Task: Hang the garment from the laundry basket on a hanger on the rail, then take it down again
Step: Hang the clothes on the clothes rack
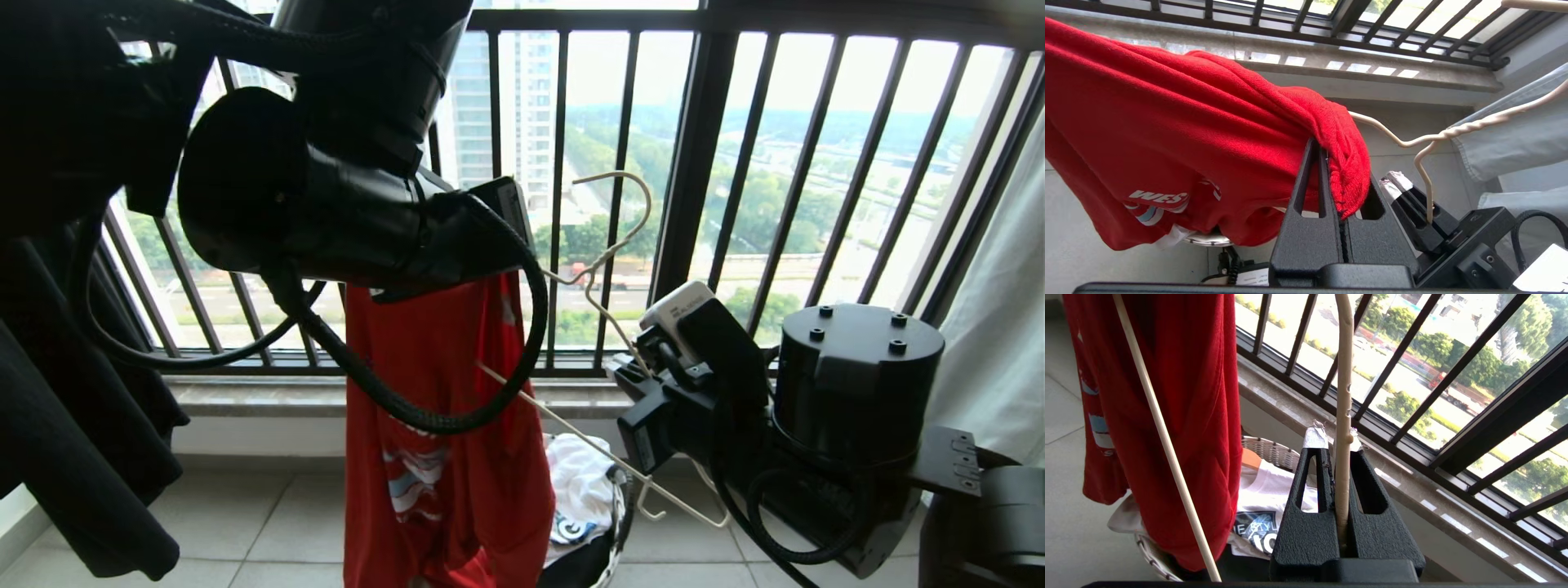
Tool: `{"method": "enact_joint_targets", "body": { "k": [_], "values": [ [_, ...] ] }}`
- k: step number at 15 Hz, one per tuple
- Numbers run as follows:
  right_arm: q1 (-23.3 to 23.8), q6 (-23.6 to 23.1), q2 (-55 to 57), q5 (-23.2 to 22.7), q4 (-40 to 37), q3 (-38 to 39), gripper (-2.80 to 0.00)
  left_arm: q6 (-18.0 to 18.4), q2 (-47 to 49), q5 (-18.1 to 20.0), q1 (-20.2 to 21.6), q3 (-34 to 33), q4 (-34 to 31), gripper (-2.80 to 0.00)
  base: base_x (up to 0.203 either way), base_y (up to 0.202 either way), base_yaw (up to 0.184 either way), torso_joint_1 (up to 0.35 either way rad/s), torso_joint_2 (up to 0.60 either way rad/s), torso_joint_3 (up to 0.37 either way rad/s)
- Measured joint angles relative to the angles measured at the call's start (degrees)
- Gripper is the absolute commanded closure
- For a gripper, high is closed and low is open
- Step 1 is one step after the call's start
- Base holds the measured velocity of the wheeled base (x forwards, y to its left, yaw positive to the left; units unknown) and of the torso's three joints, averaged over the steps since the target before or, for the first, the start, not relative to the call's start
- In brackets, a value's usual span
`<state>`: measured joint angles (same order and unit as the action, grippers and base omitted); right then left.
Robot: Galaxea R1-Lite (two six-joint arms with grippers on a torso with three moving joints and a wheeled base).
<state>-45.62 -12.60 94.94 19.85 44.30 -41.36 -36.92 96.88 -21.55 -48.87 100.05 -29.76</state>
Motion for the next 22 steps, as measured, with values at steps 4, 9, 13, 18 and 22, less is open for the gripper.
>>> {"method": "enact_joint_targets", "body": {
  "k": [4, 9, 13, 18, 22],
  "values": [
    [-0.7, 1.6, 0.9, 0.0, 0.2, -0.3, 0.0, -2.0, -0.8, 5.7, 0.0, -0.4, 0.0, 0.0, 0.0, 0.0, 0.0, 0.0, 0.0, 0.0],
    [-2.4, 3.3, 1.8, -0.1, 0.1, -0.4, 0.0, -2.6, -1.3, 7.7, -0.2, -2.0, 0.8, 0.0, 0.0, 0.0, 0.0, 0.0, 0.0, 0.0],
    [-5.3, 6.4, 2.8, -0.1, 0.2, -0.3, 0.0, -2.5, -1.4, 10.7, -0.6, -5.0, 5.3, 0.0, 0.0, 0.0, 0.0, 0.0, 0.0, 0.0],
    [-7.0, 7.6, 3.8, -0.1, 0.2, -0.5, 0.0, -2.2, -1.8, 10.7, -2.4, -6.9, 6.9, 0.0, 0.0, 0.0, 0.0, 0.0, 0.0, 0.0],
    [-7.2, 7.7, 3.8, -0.1, 0.2, -0.5, 0.0, -1.9, -1.8, 10.1, -3.0, -7.2, 7.0, 0.0, 0.0, 0.0, 0.0, 0.0, 0.0, 0.0]
  ]
}}
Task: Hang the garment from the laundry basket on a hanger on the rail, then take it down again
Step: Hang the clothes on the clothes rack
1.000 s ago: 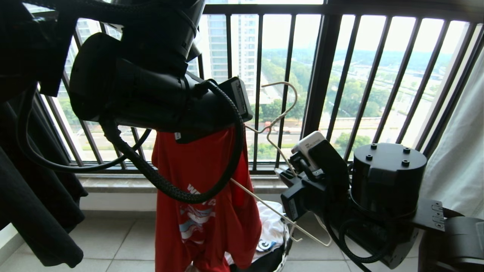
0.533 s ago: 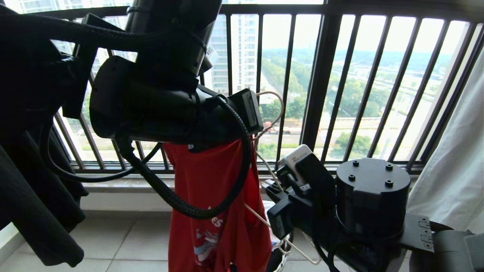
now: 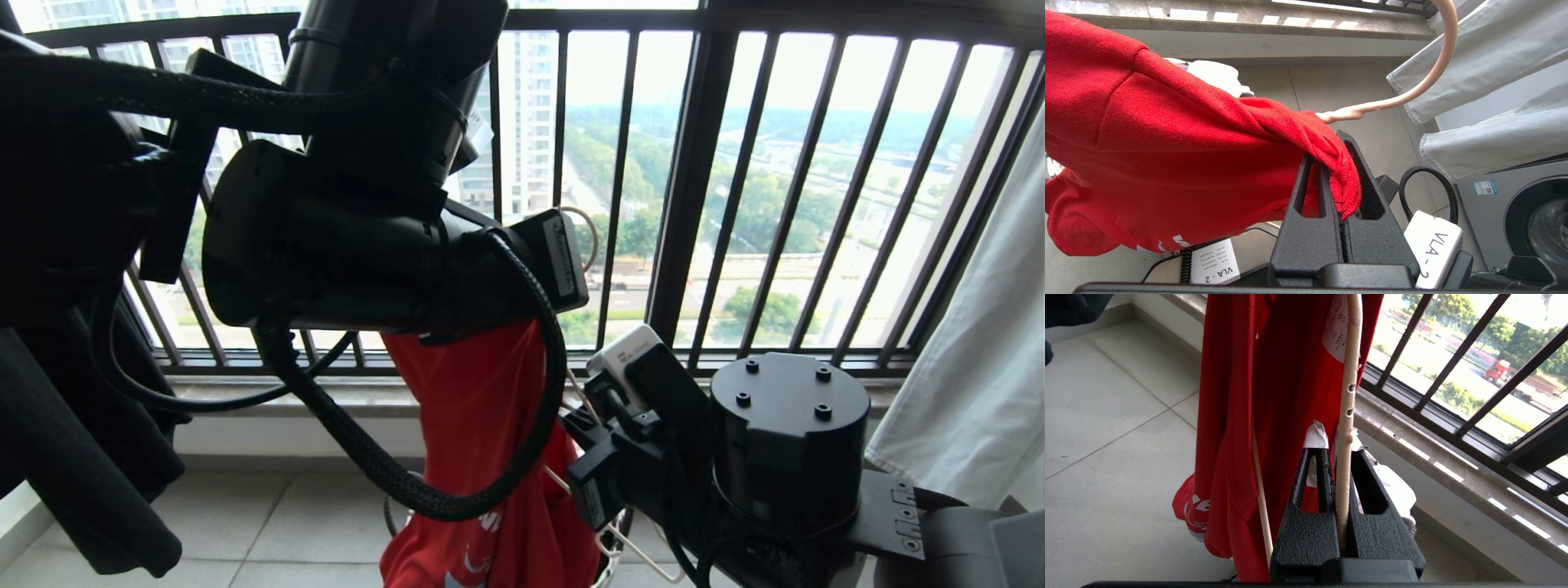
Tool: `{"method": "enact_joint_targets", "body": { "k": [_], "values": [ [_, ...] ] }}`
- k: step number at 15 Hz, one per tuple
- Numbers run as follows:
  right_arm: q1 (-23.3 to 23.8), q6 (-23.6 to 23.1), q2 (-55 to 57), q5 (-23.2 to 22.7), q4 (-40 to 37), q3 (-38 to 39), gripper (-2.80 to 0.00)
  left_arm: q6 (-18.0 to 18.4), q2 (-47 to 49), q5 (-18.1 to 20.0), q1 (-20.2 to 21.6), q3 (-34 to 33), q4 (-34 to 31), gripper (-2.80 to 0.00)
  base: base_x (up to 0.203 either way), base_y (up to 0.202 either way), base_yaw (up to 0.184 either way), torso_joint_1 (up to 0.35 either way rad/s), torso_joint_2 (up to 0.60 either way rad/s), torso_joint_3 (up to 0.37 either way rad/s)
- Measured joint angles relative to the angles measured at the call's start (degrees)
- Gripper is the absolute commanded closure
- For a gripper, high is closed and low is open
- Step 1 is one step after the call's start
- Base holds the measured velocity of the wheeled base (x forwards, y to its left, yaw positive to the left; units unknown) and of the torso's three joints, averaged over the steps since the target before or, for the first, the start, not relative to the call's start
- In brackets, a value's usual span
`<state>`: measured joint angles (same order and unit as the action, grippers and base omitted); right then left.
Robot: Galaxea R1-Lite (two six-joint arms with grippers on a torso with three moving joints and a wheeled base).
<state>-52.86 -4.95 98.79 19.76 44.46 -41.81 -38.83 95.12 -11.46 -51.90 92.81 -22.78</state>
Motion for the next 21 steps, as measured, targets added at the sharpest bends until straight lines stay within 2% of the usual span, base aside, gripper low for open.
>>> {"method": "enact_joint_targets", "body": {
  "k": [4, 5, 12, 15, 17, 20, 21],
  "values": [
    [0.0, 0.0, 0.0, 0.0, 0.0, 0.0, 0.0, 0.3, 0.2, -1.2, 0.0, -0.3, 0.0, 0.0, 0.0, 0.0, 0.0, 0.0, 0.0, 0.0],
    [0.0, 0.0, 0.0, 0.0, 0.0, 0.1, 0.0, 0.3, 0.2, -1.2, -0.1, -0.3, 0.0, -2.8, 0.0, 0.0, 0.0, 0.0, 0.0, 0.0],
    [0.0, 0.0, 0.1, 0.1, 0.0, 0.0, 0.0, 1.5, -0.5, -1.1, -0.3, -0.3, -0.2, -2.8, 0.0, 0.0, 0.0, 0.0, 0.0, 0.0],
    [0.2, 0.0, 0.1, 0.2, 0.0, -0.2, 0.0, 4.1, -2.4, -1.2, -1.3, -0.3, -2.8, -2.8, 0.0, 0.0, 0.0, 0.0, 0.0, 0.0],
    [0.4, -0.1, 0.0, 0.2, 0.0, -0.3, 0.0, 4.9, -3.9, -2.3, -3.4, -0.2, -6.3, -2.8, 0.0, 0.0, 0.0, 0.0, 0.0, 0.0],
    [0.8, -0.1, -0.2, 0.3, 0.0, -0.4, 0.0, 7.2, -5.5, -4.7, -4.1, -0.2, -6.9, -2.8, 0.0, 0.0, 0.0, 0.0, 0.0, 0.0],
    [1.0, -0.2, -0.3, 0.3, 0.0, -0.4, 0.0, 7.9, -5.9, -4.8, -3.5, -0.3, -6.9, 0.0, 0.0, 0.0, 0.0, 0.0, 0.0, 0.0]
  ]
}}
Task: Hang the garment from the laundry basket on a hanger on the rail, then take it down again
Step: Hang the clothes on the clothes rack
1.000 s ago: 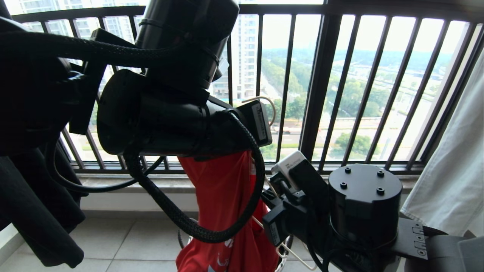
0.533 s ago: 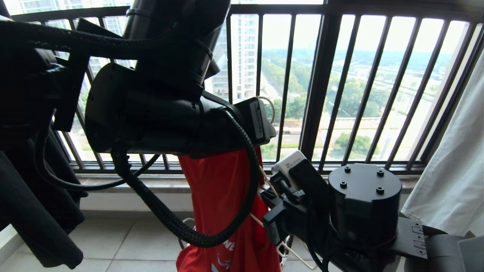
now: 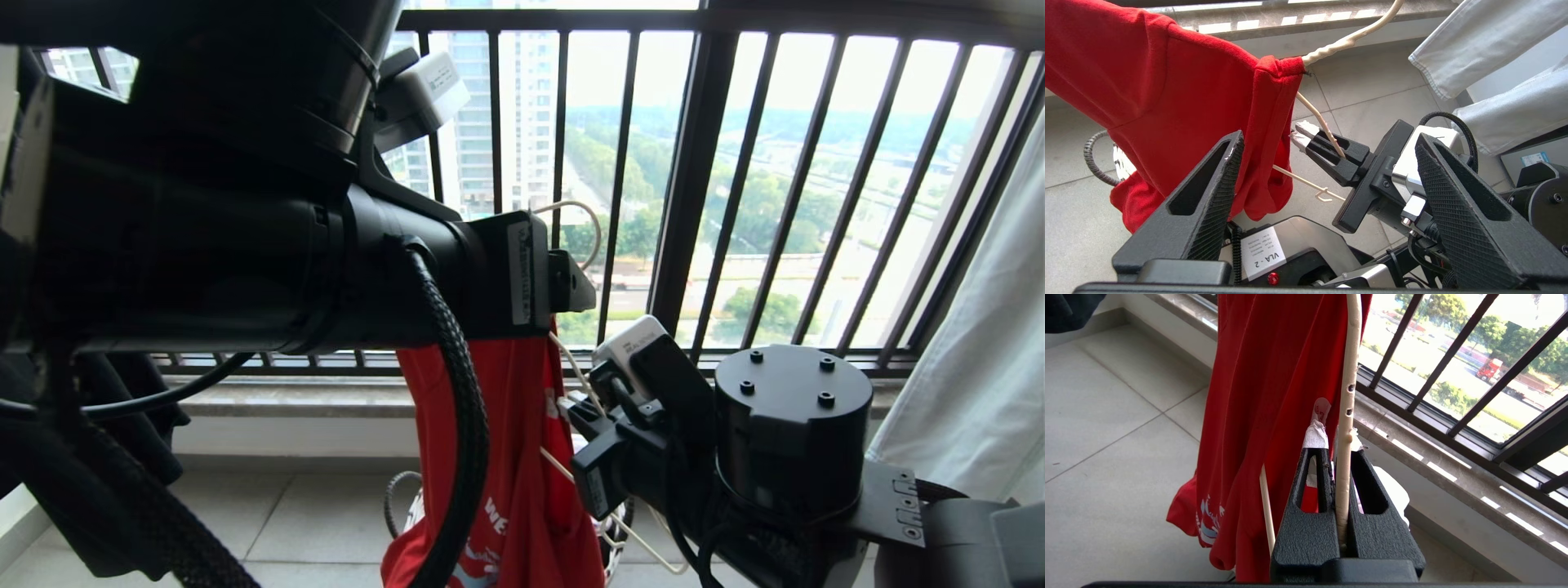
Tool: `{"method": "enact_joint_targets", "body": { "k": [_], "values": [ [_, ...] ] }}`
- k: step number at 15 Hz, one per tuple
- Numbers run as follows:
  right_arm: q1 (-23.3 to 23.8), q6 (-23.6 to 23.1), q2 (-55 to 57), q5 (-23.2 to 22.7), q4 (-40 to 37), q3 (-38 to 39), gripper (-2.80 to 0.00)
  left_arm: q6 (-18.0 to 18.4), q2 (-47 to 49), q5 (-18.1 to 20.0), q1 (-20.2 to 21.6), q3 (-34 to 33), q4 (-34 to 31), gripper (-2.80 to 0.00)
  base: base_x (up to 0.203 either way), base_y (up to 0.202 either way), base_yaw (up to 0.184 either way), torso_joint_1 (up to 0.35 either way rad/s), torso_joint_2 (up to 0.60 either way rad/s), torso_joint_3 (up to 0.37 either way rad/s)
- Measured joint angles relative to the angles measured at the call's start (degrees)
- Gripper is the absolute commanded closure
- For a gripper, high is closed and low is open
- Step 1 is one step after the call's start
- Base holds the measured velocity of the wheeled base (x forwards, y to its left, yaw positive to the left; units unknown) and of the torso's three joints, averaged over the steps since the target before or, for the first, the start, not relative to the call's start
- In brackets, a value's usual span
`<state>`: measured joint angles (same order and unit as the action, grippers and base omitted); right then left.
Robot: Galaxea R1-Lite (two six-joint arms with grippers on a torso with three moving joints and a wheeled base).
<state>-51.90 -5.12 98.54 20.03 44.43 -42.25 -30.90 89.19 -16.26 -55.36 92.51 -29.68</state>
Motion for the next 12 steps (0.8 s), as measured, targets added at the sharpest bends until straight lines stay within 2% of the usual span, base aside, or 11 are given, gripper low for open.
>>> {"method": "enact_joint_targets", "body": {
  "k": [3, 5, 7, 8, 10, 11, 12],
  "values": [
    [0.4, -0.1, -0.4, -0.1, 0.0, -0.1, 0.0, 4.8, -1.8, 0.0, 3.6, -1.2, 0.0, 0.0, 0.0, 0.0, 0.0, 0.0, 0.0, 0.0],
    [0.5, -0.1, -0.6, -0.2, 0.0, -0.1, 0.0, 8.3, -2.7, 0.3, 7.4, -2.3, 0.0, 0.0, 0.0, 0.0, 0.0, 0.0, 0.0, 0.0],
    [0.5, -0.1, -0.7, -0.5, 0.0, 0.1, 0.0, 11.6, -3.1, 3.0, 12.5, -3.0, 0.0, 0.0, 0.0, 0.0, 0.0, 0.0, 0.0, 0.0],
    [0.3, 0.0, -0.7, -0.5, -0.1, 0.2, 0.0, 13.0, -3.6, 6.8, 15.0, -3.5, 0.1, 0.0, 0.0, 0.0, 0.0, 0.0, 0.0, 0.0],
    [-0.4, -0.1, -1.4, -0.6, -0.3, 0.2, 0.0, 16.0, -5.5, 17.9, 20.5, -5.5, 0.3, 0.0, 0.0, 0.0, 0.0, 0.0, 0.0, 0.0],
    [-0.5, 0.1, -1.9, -0.9, -0.5, 0.2, 0.0, 18.6, -6.3, 22.7, 22.5, -5.9, 0.4, 0.0, 0.0, 0.0, 0.0, 0.0, 0.0, 0.0],
    [-0.6, 0.1, -2.6, -1.2, -0.6, 0.2, 0.0, 23.2, -6.7, 26.4, 24.1, -5.8, 0.4, 0.0, 0.0, 0.0, 0.0, 0.0, 0.0, 0.0]
  ]
}}
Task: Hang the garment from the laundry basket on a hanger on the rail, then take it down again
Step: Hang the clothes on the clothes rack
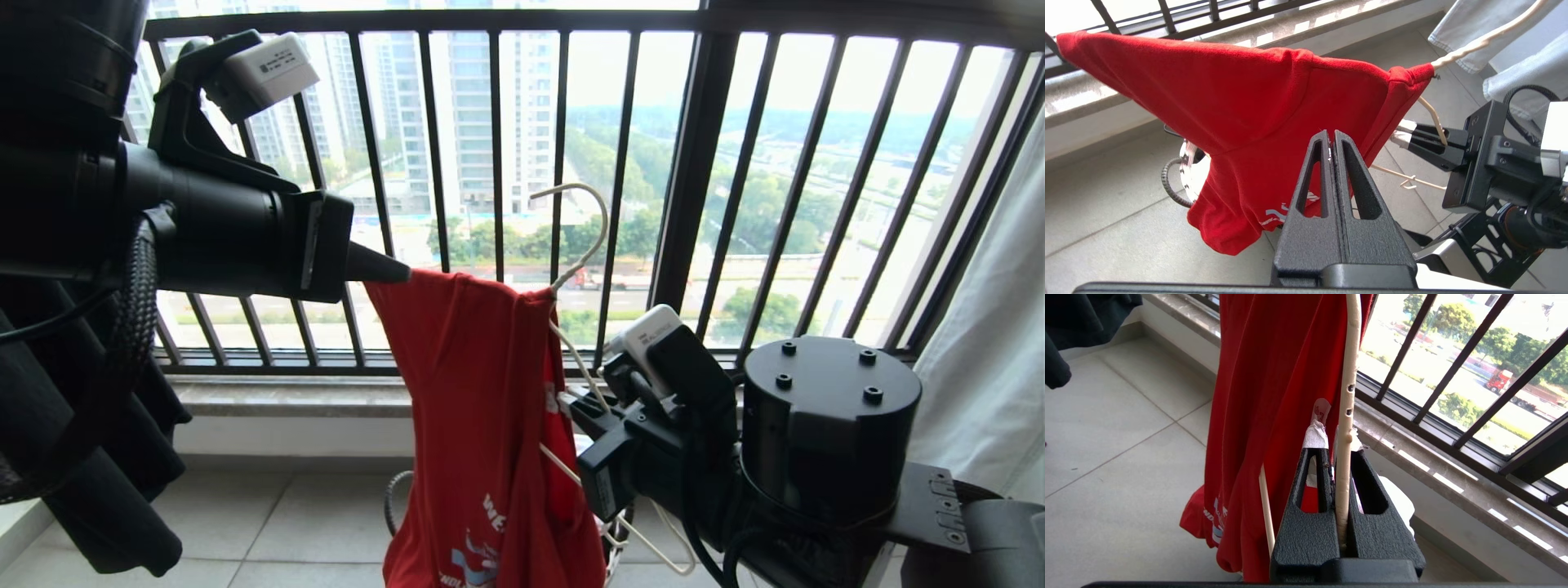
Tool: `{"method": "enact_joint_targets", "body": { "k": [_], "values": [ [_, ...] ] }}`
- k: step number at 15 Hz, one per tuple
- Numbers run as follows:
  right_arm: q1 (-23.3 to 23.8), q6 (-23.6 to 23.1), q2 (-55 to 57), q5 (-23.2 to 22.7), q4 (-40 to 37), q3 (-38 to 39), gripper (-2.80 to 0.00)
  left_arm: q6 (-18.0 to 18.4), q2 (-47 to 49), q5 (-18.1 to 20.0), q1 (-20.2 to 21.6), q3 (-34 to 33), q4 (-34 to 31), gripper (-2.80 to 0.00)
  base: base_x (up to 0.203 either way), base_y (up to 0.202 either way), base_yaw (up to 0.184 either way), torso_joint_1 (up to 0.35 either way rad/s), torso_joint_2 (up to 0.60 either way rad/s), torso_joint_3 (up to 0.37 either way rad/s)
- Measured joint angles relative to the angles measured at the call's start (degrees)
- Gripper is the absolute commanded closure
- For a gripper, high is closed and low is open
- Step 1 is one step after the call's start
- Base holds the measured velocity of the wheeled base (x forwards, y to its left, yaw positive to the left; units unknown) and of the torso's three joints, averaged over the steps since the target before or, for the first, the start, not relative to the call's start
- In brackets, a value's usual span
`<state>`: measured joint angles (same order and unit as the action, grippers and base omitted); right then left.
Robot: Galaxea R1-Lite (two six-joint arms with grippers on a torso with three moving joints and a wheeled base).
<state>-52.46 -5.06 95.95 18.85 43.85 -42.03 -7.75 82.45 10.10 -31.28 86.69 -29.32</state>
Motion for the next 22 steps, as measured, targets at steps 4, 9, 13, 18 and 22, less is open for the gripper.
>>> {"method": "enact_joint_targets", "body": {
  "k": [4, 9, 13, 18, 22],
  "values": [
    [-1.2, 0.1, -2.3, -4.2, 0.1, 2.0, 0.0, 19.8, -0.3, 5.4, 2.9, -1.5, -0.6, 0.0, 0.0, 0.0, 0.0, 0.0, 0.0, 0.0],
    [-2.6, 0.0, -5.6, -15.2, 0.2, 6.2, 0.0, 38.7, -3.3, 8.1, 3.2, -0.7, -12.3, 0.0, 0.0, 0.0, 0.0, 0.0, 0.0, 0.0],
    [2.1, -4.7, -6.3, -26.1, -0.4, 4.8, 0.0, 40.3, -5.0, 10.1, 2.7, 0.7, -14.1, 0.0, 0.0, 0.0, 0.0, 0.0, 0.0, 0.0],
    [9.0, -16.6, -3.1, -41.2, -8.0, -1.8, 0.0, 40.5, -7.2, 10.2, 2.6, 0.6, -17.4, 0.0, 0.0, 0.0, 0.0, 0.0, 0.0, 0.0],
    [15.2, -21.4, -0.5, -50.1, -12.1, -4.4, 0.0, 41.8, -7.4, 10.5, 2.1, -0.1, -17.5, 0.0, 0.0, 0.0, 0.0, 0.0, 0.0, 0.0]
  ]
}}
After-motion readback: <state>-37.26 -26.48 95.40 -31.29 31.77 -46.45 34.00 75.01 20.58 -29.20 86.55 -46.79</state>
